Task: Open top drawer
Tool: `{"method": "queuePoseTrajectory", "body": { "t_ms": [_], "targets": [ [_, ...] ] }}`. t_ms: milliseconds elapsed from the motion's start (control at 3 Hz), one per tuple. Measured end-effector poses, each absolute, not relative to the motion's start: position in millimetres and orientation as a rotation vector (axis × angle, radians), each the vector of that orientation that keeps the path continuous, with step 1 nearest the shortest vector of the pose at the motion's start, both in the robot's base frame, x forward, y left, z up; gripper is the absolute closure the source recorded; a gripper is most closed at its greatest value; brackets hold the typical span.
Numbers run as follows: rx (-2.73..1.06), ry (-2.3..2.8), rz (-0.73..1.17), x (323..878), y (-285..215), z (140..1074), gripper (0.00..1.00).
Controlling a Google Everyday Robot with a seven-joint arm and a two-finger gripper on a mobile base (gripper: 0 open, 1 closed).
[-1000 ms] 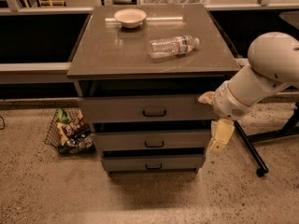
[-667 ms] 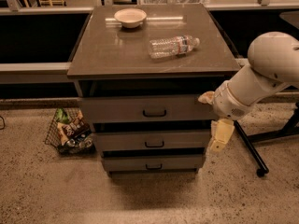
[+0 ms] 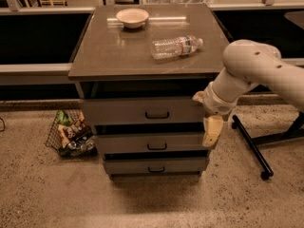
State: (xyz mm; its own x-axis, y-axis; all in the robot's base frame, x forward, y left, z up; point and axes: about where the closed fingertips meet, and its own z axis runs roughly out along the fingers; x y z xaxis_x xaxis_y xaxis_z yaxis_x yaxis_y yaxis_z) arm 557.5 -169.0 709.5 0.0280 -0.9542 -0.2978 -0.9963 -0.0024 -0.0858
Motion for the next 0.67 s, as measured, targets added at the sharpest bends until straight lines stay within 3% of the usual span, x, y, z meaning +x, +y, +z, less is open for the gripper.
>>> {"method": "queuePoseTrajectory", "body": {
  "t_ms": [667],
  "targets": [
    [-2.059,1.902,0.102,626,-175,672,0.0]
  ]
}}
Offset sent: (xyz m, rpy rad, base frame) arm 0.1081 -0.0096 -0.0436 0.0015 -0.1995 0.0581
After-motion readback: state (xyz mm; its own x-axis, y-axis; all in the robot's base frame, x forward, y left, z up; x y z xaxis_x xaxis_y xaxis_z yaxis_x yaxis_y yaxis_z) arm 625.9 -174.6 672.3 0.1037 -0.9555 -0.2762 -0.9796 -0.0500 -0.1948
